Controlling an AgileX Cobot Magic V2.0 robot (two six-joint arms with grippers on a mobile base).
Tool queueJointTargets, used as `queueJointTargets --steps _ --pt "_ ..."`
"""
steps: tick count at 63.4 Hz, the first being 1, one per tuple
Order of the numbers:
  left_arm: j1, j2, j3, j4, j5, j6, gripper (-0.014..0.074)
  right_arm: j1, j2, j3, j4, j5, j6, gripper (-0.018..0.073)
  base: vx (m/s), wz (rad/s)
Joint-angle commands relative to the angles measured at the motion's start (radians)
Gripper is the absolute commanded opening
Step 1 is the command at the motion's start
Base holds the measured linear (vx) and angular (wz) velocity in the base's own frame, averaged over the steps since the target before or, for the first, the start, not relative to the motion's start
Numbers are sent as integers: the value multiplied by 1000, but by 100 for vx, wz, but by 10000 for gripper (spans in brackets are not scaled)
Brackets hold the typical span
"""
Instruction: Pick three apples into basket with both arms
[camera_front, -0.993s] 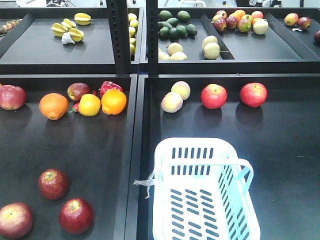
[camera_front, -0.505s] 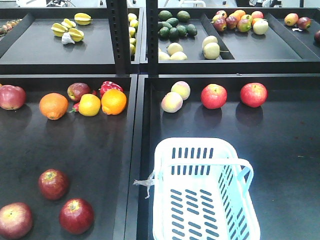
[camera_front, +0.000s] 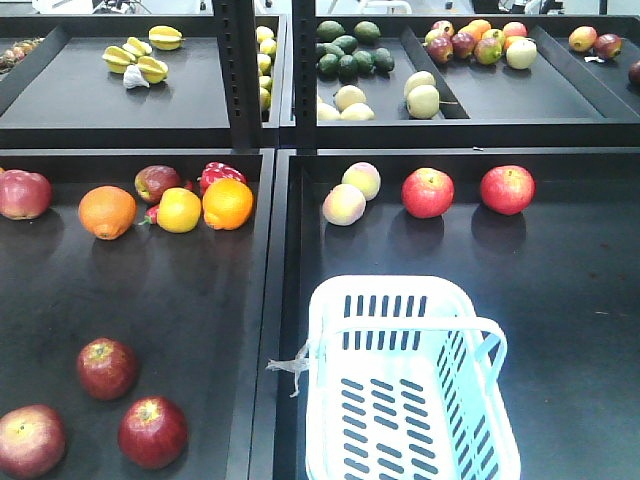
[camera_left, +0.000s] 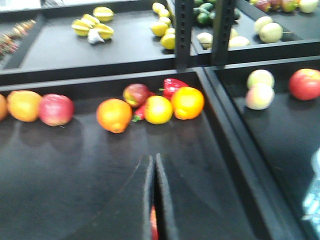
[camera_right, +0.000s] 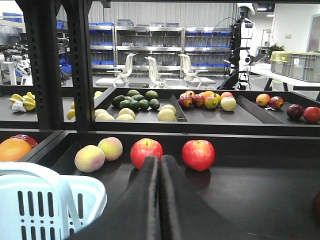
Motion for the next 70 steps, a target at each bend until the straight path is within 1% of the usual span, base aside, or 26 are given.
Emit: queueJointTargets --steps 1,19,25,29,34,38,42,47,51,55,60,62,65,66,67,68,70 --pt "-5 8 -34 -36 -56 3 -6 1 -11 15 -10 -71 -5 -9 0 0" --pt "-5 7 -34 -35 -17 3 0 1 -11 15 -10 -71 -5 -9 0 0" --pt "-5 7 -34 -35 -4 3 31 1 -11 15 -10 -71 -5 -9 0 0" --pt "-5 7 -34 -35 3 3 71 1 -11 15 -10 -71 -5 -9 0 0" --pt "-5 7 -34 -41 10 3 153 1 -11 15 -10 -71 -5 -9 0 0" --pt "-5 7 -34 -50 16 3 237 1 -11 15 -10 -71 -5 -9 0 0" --pt "-5 7 -34 -50 24 3 340 1 -11 15 -10 -71 -5 -9 0 0" --pt "-5 7 -34 -49 36 3 497 1 -11 15 -10 -71 -5 -9 0 0" --pt "-5 7 -34 -49 31 2 591 1 -11 15 -10 -71 -5 -9 0 0" --pt "-5 9 -34 -50 18 2 657 1 -11 15 -10 -71 -5 -9 0 0" --pt "-5 23 -34 -78 -33 7 697 1 -11 15 -10 -71 -5 -9 0 0" --pt "-6 31 -34 -95 -51 26 699 1 -11 15 -10 -71 -5 -9 0 0" --pt "-6 49 -34 -141 -80 87 697 1 -11 15 -10 -71 -5 -9 0 0" --pt "-6 58 -34 -167 -87 112 696 1 -11 15 -10 -71 -5 -9 0 0" --pt "-6 64 -34 -186 -93 138 694 1 -11 15 -10 -71 -5 -9 0 0" --pt "-6 75 -34 -219 -103 198 692 1 -11 15 -10 -71 -5 -9 0 0" --pt "-6 94 -34 -283 -109 265 688 1 -11 15 -10 -71 -5 -9 0 0"
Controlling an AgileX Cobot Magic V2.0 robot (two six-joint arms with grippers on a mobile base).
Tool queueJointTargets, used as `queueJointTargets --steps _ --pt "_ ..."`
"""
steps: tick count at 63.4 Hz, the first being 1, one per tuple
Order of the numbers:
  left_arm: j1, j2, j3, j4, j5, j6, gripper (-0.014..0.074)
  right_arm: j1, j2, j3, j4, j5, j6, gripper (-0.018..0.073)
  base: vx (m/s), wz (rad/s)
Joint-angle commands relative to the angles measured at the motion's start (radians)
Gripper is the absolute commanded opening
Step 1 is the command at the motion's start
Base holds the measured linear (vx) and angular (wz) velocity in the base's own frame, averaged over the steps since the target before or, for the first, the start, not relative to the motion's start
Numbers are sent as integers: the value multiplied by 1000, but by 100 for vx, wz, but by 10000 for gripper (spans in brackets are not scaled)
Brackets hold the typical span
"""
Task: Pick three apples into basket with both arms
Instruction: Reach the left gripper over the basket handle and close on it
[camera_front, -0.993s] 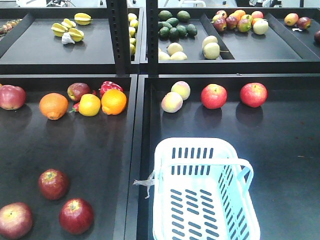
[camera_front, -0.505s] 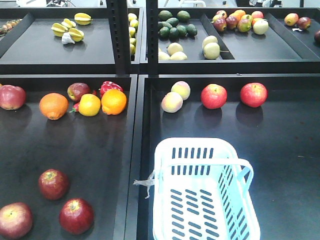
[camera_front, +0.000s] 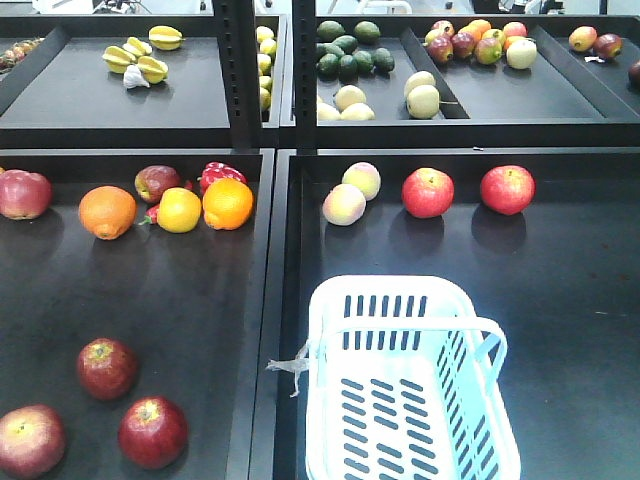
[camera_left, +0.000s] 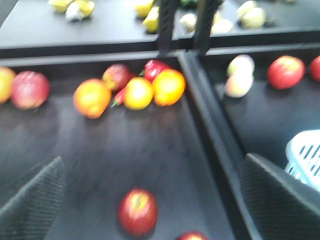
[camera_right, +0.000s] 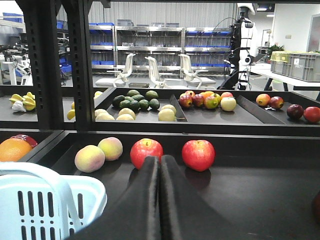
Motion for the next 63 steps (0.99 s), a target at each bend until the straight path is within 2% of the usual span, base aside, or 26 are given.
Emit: queueJointTargets --steps 1,4,11,19,22,26,31,36,52,63 --pt "-6 53 -34 -179 -113 195 687 1 -11 15 -10 -71 -5 -9 0 0" --pt "-6 85 -34 -286 -115 336 678 1 -11 15 -10 -71 -5 -9 0 0" --pt "-6 163 -34 -550 -84 735 666 1 -11 15 -10 -71 -5 -9 0 0" --pt "-6 251 -34 -822 7 1108 644 1 -11 15 -10 -71 -5 -9 0 0" --pt "-8 281 -34 -906 47 1242 633 1 -11 15 -10 -71 -5 -9 0 0" --pt "-21 316 -34 -988 85 1367 619 1 -11 15 -10 -71 -5 -9 0 0" --pt "-61 358 -34 -1046 118 1540 603 1 -11 15 -10 -71 -5 -9 0 0" --pt "-110 393 -34 -1072 104 1631 600 1 -11 15 -10 -71 -5 -9 0 0" --pt "-270 517 -51 -1069 -18 1737 596 1 -11 15 -10 -71 -5 -9 0 0" --pt "-382 610 -109 -1057 -100 1758 594 1 -11 15 -10 -71 -5 -9 0 0"
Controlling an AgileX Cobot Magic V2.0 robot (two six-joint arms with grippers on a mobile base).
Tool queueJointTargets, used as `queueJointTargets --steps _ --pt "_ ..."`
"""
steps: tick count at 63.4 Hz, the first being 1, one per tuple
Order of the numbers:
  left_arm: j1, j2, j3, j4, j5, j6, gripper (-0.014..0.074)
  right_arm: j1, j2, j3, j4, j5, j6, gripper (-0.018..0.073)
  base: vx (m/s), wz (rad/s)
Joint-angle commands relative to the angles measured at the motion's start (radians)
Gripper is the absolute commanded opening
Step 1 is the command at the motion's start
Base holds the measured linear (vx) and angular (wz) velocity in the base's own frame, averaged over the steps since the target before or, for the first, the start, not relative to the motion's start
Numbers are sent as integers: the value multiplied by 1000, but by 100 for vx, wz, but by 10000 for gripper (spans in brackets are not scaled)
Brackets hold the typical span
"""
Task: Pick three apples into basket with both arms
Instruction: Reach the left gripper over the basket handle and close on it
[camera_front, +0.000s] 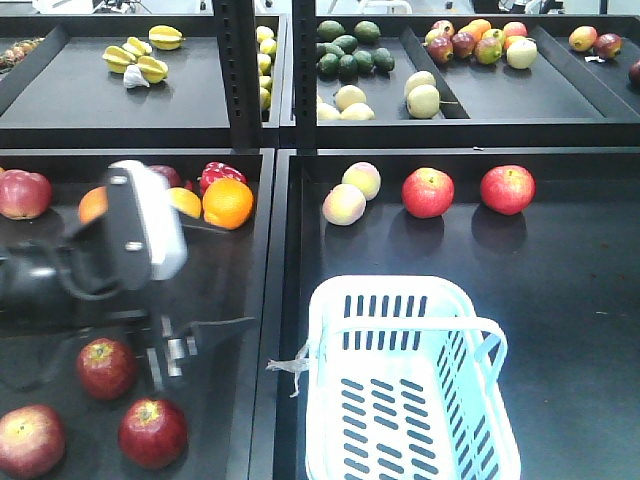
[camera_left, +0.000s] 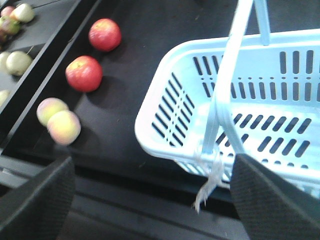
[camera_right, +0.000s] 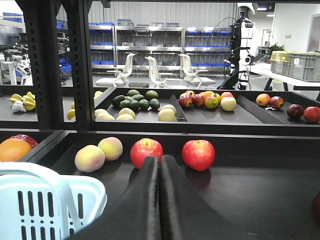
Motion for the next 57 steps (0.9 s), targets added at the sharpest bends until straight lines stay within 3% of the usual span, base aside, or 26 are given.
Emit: queueJointTargets --steps 1,23,42,57 --pt "-58 29 -64 -47 -54 15 594 1 -11 15 -10 -71 -5 -9 0 0" --pt "-242 205 -174 -22 -180 14 594 1 -11 15 -10 -71 -5 -9 0 0" --pt "-349 323 -268 5 -264 9 594 1 -11 15 -10 -71 -5 -9 0 0" --pt "-430 393 -291 5 -432 10 593 1 -11 15 -10 -71 -5 -9 0 0"
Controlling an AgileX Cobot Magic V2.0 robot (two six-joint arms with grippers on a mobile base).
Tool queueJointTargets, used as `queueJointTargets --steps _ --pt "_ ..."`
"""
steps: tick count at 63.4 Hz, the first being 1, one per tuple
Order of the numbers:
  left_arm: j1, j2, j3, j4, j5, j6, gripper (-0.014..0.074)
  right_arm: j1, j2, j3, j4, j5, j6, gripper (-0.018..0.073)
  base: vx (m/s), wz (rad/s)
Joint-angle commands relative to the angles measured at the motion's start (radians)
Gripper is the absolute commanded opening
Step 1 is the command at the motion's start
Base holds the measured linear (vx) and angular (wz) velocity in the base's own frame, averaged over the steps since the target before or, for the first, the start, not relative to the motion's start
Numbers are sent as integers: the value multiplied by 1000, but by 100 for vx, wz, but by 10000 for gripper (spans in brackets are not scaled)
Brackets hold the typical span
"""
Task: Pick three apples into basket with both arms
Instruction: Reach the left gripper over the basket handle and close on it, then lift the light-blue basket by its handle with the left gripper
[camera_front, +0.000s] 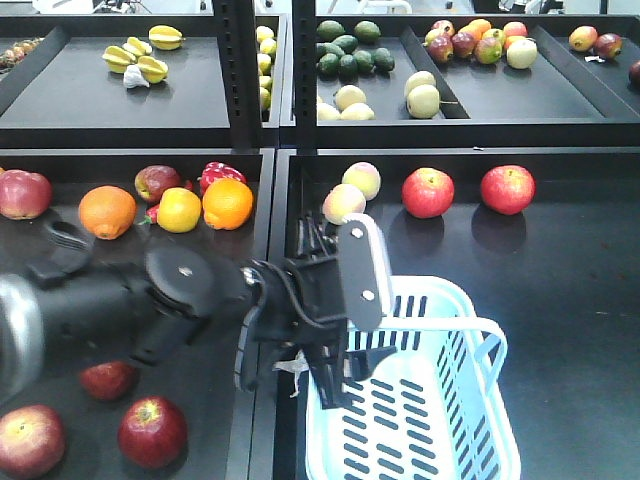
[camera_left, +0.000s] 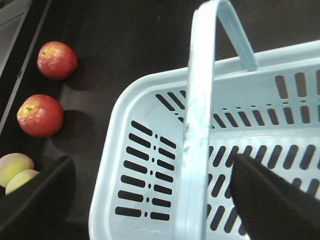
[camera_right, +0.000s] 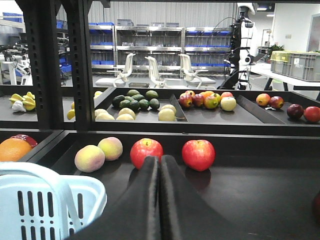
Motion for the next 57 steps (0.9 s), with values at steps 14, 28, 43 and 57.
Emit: queueJointTargets --steps 14,28,43,57 --pt "-66 36 -33 -21 -147 21 584 1 -11 15 -10 -71 -5 -9 0 0" --pt "-70 67 -33 -22 -255 46 490 1 -11 15 -10 -71 -5 -9 0 0" --pt "-70 67 -33 -23 -273 46 314 1 -11 15 -10 -71 -5 -9 0 0" --pt "-70 62 -33 -24 -275 45 0 1 -11 15 -10 -71 -5 -9 0 0"
